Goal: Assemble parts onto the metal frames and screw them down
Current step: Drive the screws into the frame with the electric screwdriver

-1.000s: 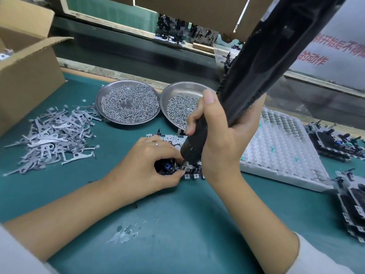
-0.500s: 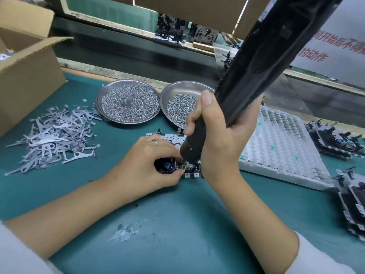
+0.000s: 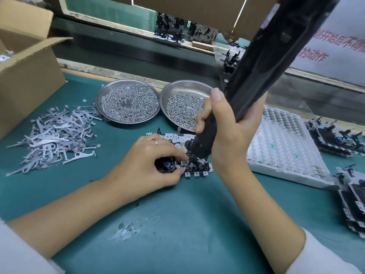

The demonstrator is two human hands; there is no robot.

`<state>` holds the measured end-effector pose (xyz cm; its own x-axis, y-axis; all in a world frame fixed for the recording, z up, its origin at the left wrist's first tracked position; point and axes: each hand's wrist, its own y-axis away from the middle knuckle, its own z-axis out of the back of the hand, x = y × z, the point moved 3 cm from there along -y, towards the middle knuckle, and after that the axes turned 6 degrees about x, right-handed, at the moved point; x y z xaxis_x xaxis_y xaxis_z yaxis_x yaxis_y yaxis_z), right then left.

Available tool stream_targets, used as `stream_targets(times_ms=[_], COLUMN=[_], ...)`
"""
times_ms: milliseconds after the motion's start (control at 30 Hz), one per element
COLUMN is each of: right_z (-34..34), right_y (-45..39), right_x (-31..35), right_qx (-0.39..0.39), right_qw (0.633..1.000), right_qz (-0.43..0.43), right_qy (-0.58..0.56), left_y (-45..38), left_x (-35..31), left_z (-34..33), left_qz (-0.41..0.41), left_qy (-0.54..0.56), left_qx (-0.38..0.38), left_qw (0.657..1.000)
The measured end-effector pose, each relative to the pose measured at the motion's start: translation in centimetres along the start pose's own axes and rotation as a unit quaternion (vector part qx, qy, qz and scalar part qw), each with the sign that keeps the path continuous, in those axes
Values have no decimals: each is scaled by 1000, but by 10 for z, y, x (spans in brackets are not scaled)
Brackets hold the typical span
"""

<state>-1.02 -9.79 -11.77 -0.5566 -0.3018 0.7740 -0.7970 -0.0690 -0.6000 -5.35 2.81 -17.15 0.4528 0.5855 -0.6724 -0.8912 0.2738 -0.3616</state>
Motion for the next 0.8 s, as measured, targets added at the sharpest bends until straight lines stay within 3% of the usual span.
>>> stream_targets(times_ms=[200, 267, 367, 433, 500, 567, 600, 700, 800], right_z=[8, 18, 35, 28, 8, -9, -16, -23, -22], right_y=[1, 7, 32, 51, 68, 73, 71, 64, 63], right_x=[4, 6, 6, -2, -13, -23, -26, -36, -42], right_qx=[4, -44, -150, -43, 121, 192, 199, 215, 213], right_qw=[998, 994, 965, 940, 849, 753, 731, 710, 711], right_qz=[-9, 16, 30, -33, -67, -103, -124, -170, -184], right_qy=[55, 96, 214, 337, 510, 621, 641, 649, 644], left_y=[0, 0, -1, -2, -4, -4, -4, -4, -3], left_x=[1, -1, 0, 7, 14, 19, 21, 22, 20], left_z=[1, 2, 9, 15, 20, 21, 20, 19, 18], left_qz=[1, 6, 40, 78, 102, 116, 119, 111, 98], left_qy=[0, 22, 92, 114, 137, 150, 151, 140, 131], left_qx=[7, -1, -71, -132, -182, -208, -214, -221, -218], left_qw=[1000, 1000, 992, 982, 968, 960, 958, 959, 962])
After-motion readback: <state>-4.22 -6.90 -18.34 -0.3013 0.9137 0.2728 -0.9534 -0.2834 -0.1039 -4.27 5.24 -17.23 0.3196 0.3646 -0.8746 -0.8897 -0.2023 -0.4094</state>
